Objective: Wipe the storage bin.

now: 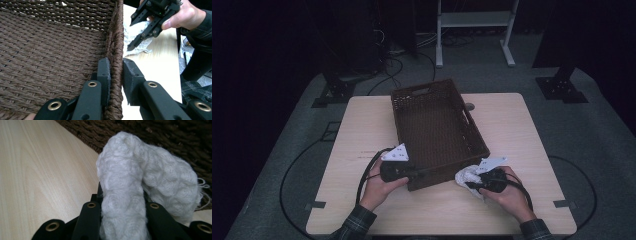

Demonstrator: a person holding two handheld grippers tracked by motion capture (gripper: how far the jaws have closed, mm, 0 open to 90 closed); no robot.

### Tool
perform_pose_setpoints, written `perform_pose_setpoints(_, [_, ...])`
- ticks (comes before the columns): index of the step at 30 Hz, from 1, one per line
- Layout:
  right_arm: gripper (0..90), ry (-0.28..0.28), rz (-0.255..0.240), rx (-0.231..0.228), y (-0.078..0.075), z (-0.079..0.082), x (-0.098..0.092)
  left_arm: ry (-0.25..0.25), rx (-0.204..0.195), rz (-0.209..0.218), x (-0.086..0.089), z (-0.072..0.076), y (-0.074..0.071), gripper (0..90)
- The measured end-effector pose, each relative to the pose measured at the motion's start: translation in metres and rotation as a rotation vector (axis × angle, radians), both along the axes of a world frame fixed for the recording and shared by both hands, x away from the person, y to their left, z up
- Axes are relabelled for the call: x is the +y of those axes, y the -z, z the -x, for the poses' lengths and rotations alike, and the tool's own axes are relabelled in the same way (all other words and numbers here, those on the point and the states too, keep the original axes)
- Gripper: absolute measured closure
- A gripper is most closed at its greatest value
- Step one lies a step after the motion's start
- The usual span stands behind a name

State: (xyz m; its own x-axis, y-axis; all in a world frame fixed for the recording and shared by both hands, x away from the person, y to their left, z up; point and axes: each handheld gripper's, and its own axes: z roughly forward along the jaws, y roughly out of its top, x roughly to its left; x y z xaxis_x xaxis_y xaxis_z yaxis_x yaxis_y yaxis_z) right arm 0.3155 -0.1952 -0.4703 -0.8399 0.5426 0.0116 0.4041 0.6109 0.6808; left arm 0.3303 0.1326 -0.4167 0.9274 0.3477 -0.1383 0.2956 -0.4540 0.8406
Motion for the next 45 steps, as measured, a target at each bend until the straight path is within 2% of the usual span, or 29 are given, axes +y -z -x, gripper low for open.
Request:
perform_pose_setpoints(16, [74.5,-0.012,-0.093,-0.058,-0.024,0.008,0.002,0.003,-0.001,0.001,0.0,0.0,0.0,76.4])
perform_pose_setpoints(33, [74.7,-0.06,-0.187,-0.1,-0.049,0.013,0.007,0.006,-0.003,0.001,0.001,-0.001,0.0,77.0])
perform_pose_setpoints(37, [74.6,-0.069,-0.178,-0.1,-0.05,0.012,0.01,0.006,-0.003,0.001,0.001,-0.001,0.0,77.1])
perform_pose_setpoints(45, [74.7,-0.076,-0.134,-0.078,-0.041,0.009,0.015,0.005,-0.002,0.0,0.0,-0.001,0.0,77.1])
